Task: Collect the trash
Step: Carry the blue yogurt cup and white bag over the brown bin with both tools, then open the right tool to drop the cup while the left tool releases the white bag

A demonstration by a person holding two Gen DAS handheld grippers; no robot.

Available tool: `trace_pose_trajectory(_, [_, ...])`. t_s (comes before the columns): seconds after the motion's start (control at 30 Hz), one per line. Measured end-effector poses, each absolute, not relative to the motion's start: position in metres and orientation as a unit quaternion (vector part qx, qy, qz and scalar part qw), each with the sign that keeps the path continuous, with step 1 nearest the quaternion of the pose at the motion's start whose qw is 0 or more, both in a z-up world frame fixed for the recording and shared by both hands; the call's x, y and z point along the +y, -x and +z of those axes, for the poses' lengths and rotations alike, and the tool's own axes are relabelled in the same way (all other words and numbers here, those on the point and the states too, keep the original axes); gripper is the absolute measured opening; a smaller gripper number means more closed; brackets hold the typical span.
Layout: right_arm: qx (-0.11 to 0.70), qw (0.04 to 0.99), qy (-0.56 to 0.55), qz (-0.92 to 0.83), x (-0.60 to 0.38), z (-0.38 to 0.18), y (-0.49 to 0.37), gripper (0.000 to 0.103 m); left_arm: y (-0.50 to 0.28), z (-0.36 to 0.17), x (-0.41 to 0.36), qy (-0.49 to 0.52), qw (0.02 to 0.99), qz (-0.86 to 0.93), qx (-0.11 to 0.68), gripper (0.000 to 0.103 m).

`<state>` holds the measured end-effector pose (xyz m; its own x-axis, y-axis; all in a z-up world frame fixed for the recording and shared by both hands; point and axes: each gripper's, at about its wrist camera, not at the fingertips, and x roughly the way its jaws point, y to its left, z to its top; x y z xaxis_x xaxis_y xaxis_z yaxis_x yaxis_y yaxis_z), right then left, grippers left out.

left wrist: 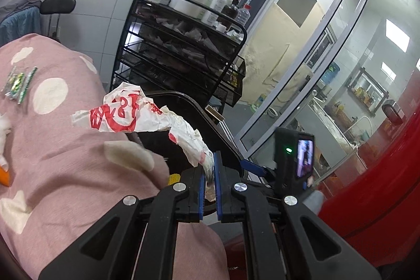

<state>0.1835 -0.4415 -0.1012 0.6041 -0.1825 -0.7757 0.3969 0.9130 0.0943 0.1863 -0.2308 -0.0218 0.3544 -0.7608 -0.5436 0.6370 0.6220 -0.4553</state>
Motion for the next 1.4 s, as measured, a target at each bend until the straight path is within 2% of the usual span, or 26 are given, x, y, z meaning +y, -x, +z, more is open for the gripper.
trace_pose_trajectory(0.73, [0.392, 0.882, -0.162, -0.204, -0.468, -0.094, -0.113, 0.078, -0.221, -0.071, -0.328, -0.013, 0.764, -0.424, 0.487, 0.007])
trace_pose_trajectory(0.77, [0.393, 0.882, -0.162, -0.204, -0.468, -0.095, -0.112, 0.078, -0.221, -0.073, -0.329, -0.018, 0.762, -0.422, 0.49, 0.01])
trace_pose_trajectory(0.83, [0.394, 0.882, -0.16, -0.204, -0.469, -0.095, -0.109, 0.079, -0.22, -0.075, -0.33, -0.025, 0.76, -0.421, 0.495, 0.03])
trace_pose_trajectory(0.87, [0.395, 0.881, -0.16, -0.205, -0.469, -0.095, -0.108, 0.079, -0.22, -0.076, -0.33, -0.028, 0.761, -0.419, 0.495, 0.056])
trace_pose_trajectory(0.9, [0.395, 0.881, -0.16, -0.205, -0.469, -0.095, -0.107, 0.079, -0.219, -0.075, -0.329, -0.029, 0.764, -0.416, 0.492, 0.077])
trace_pose_trajectory(0.93, [0.395, 0.881, -0.16, -0.206, -0.469, -0.095, -0.106, 0.079, -0.218, -0.074, -0.327, -0.03, 0.771, -0.411, 0.486, 0.083])
trace_pose_trajectory(1.0, [0.395, 0.881, -0.162, -0.206, -0.47, -0.095, -0.106, 0.081, -0.218, -0.071, -0.322, -0.027, 0.774, -0.411, 0.481, 0.088])
trace_pose_trajectory(1.1, [0.394, 0.882, -0.159, -0.205, -0.468, -0.093, -0.107, 0.082, -0.22, -0.068, -0.315, -0.018, 0.764, -0.421, 0.489, 0.09])
trace_pose_trajectory(1.4, [0.387, 0.892, -0.144, -0.184, -0.447, -0.088, -0.112, 0.084, -0.197, -0.042, -0.276, -0.026, 0.811, -0.412, 0.414, 0.097])
